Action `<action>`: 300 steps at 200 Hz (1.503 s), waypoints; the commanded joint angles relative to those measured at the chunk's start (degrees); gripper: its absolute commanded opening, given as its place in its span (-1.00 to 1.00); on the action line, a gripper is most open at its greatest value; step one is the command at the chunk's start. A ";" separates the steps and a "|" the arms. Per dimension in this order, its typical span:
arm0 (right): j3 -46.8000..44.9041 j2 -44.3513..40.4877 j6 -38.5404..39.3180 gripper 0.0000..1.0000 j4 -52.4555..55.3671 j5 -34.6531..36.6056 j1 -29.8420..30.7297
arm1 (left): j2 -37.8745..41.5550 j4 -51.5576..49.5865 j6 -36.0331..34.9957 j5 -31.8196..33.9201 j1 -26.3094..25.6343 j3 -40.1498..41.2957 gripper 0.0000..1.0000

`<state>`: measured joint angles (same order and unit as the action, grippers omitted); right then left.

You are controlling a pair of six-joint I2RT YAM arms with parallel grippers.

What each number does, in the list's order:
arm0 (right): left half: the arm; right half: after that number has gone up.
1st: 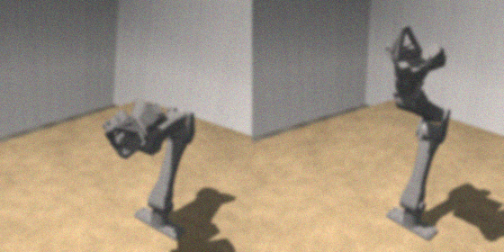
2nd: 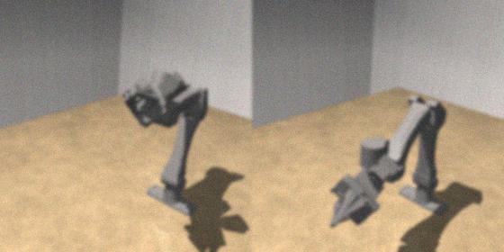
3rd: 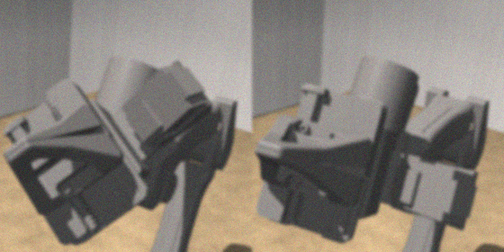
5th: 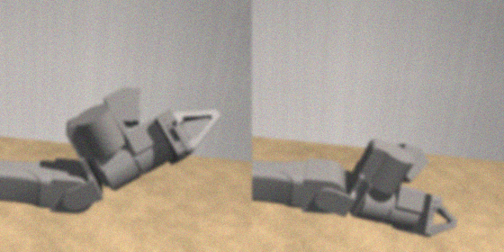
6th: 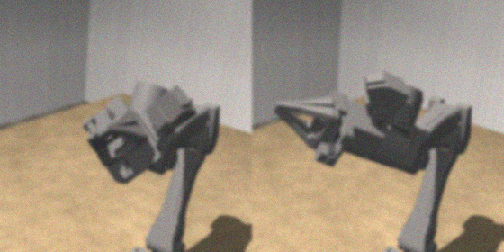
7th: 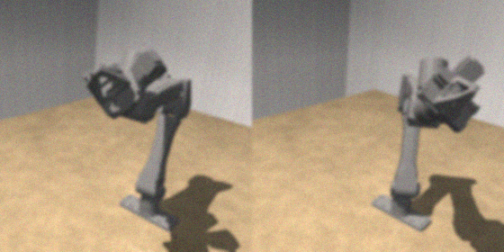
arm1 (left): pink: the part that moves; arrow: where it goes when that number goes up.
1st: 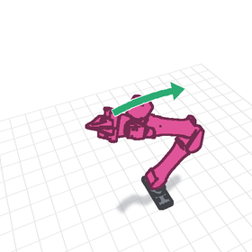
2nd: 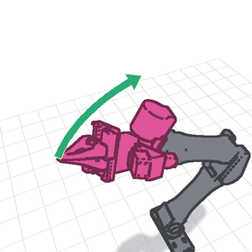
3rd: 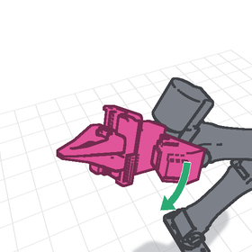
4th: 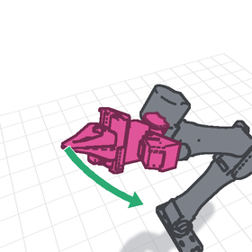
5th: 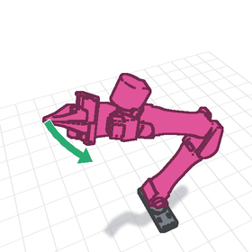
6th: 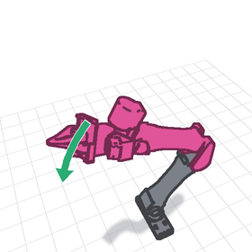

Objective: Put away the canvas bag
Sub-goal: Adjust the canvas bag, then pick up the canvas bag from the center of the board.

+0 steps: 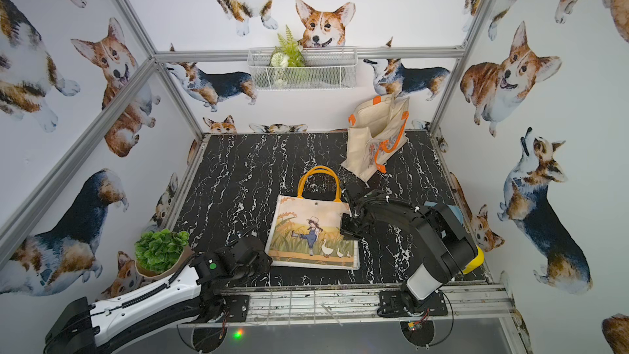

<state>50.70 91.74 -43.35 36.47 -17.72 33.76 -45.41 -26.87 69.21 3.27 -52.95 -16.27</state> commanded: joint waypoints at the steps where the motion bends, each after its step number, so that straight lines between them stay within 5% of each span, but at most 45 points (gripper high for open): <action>1: 2.84 2.10 4.84 -0.77 4.93 2.60 -1.98 | -0.84 0.22 -0.83 -1.39 -0.05 -0.11 -0.42; 122: 12.93 9.86 8.32 -0.77 8.62 1.04 -5.22 | -5.52 5.21 -2.84 -2.64 0.04 -1.28 -0.52; 177: 22.14 -0.10 9.92 -0.72 15.88 3.13 -7.37 | 3.39 -10.16 -4.46 1.19 0.04 -7.38 -0.54; 200: 27.85 -6.71 12.22 -0.35 16.58 6.20 -9.27 | 8.87 -14.35 -6.38 2.09 0.08 -11.95 -0.41; 222: 32.95 -9.10 13.65 0.56 14.99 6.17 -13.52 | 12.01 -7.98 -9.97 -0.45 0.10 -13.44 -0.16; 243: 39.86 -4.50 11.55 0.99 15.66 -0.75 -19.79 | 12.18 -1.04 -10.67 -1.83 0.06 -12.50 -0.07; 300: 67.20 13.88 13.16 0.99 29.41 2.84 -23.91 | 6.28 3.75 -13.16 -3.27 -0.03 -14.96 -0.15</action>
<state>109.56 100.68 -31.92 57.84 -16.93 10.02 -37.80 -26.41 58.39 0.30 -52.95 -29.65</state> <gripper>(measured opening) 0.996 0.423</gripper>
